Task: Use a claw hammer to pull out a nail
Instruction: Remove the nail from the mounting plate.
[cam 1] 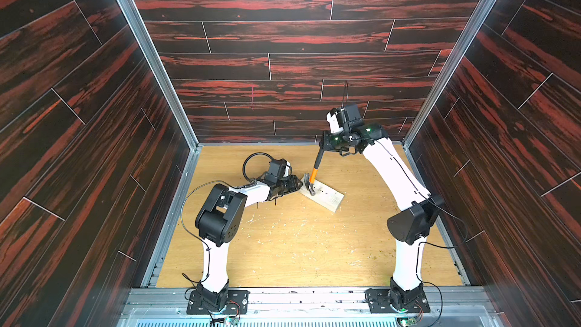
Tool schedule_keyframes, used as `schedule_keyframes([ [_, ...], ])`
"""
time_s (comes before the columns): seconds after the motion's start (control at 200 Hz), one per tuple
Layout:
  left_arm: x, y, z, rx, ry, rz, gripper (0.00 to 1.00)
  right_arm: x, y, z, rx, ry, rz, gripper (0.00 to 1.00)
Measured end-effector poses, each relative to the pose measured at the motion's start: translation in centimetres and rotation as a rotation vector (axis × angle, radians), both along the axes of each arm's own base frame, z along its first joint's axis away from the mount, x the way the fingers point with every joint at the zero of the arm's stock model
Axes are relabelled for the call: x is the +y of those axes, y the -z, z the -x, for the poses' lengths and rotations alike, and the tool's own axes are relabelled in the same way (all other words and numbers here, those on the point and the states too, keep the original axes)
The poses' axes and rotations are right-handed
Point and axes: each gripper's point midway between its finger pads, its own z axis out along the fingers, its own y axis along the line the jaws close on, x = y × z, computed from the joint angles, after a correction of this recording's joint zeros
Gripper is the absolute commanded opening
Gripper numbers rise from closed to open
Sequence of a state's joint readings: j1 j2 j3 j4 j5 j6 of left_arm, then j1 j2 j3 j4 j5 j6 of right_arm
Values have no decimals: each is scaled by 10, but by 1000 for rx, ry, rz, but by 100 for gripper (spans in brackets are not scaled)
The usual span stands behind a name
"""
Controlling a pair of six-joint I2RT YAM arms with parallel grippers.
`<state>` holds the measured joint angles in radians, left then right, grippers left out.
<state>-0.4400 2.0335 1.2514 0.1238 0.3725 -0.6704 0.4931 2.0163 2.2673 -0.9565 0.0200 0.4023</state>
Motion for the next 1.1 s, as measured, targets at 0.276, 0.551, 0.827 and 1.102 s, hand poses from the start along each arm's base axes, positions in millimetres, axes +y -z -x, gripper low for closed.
schedule_keyframes([
  [0.276, -3, 10, 4, 21, 2, -12, 37, 0, 2, 6, 19, -5, 9, 0],
  [0.551, -6, 13, 4, 31, -7, -1, 31, -6, -7, 18, 11, -7, -5, 0],
  [0.827, -6, 13, 3, 32, -21, 18, 31, -7, -55, 31, -86, -23, -76, 0],
  [1.102, 14, 13, 27, 21, -46, 35, 40, -18, -44, 33, -69, 1, -40, 0],
])
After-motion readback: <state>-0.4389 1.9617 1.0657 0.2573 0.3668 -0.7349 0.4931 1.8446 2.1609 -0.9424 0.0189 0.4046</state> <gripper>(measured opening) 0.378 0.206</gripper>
